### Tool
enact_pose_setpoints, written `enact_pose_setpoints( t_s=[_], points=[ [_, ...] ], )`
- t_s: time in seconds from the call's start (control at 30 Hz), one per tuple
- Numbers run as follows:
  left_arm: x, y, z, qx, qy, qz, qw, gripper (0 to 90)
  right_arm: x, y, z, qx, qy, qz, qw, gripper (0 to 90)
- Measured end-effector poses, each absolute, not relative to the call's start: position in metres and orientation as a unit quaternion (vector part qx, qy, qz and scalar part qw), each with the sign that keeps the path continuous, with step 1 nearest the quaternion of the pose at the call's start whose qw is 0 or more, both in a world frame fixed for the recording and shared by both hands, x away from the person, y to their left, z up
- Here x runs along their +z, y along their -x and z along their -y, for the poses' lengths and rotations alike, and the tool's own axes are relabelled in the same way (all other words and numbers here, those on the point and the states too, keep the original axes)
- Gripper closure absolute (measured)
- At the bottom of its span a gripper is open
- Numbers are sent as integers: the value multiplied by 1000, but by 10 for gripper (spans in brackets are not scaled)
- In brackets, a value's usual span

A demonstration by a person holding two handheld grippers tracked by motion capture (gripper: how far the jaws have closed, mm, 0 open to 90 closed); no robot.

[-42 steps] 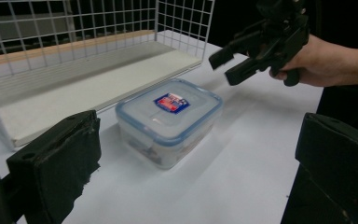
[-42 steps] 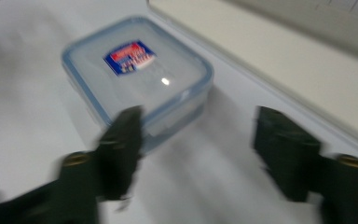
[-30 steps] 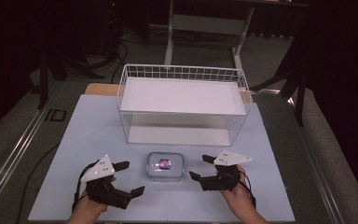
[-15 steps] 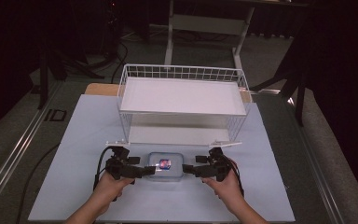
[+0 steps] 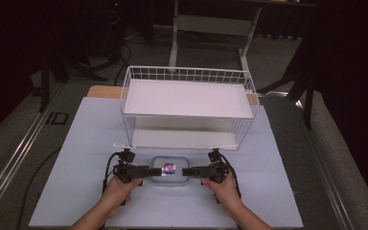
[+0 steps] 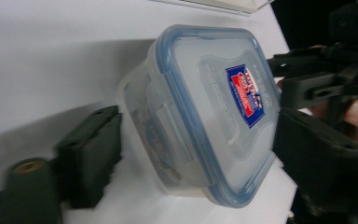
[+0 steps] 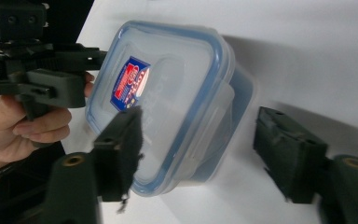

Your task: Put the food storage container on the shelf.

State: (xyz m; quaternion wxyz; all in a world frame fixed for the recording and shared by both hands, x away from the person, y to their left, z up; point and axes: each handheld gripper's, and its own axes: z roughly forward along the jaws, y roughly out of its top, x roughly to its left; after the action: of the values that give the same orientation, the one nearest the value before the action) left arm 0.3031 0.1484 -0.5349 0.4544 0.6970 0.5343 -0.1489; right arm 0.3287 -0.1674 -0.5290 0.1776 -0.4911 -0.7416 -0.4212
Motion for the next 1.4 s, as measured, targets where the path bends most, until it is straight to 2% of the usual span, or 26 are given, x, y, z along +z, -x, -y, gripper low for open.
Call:
enact_pose_setpoints(
  t_s=[0.03,0.1,0.23,0.3,0.43,0.93,1.03,1.4],
  points=[
    [-536,-303,-148,-150,-698,-533,454,246,-530,-329,167,-421,495,737,185,372],
    [-536,-302,-145,-149,-703,-528,452,345,-530,-328,168,-427,495,731,195,450],
    [-533,-301,-145,-146,-709,-526,446,368,-528,-327,167,-418,503,730,198,469],
    [-532,-300,-146,-148,-710,-525,446,382,-525,-326,169,-422,505,728,193,550],
    [-529,-295,-149,-140,-716,-514,450,439,-519,-319,170,-414,503,735,188,611],
    [-521,-286,-146,-109,-741,-497,438,458,-517,-311,171,-431,492,737,169,656],
    [-521,-284,-151,-116,-736,-495,448,511,-516,-310,173,-443,480,739,162,674],
    [-511,-287,-146,-93,-739,-495,447,532,-512,-310,174,-445,471,749,136,683]
  ],
)
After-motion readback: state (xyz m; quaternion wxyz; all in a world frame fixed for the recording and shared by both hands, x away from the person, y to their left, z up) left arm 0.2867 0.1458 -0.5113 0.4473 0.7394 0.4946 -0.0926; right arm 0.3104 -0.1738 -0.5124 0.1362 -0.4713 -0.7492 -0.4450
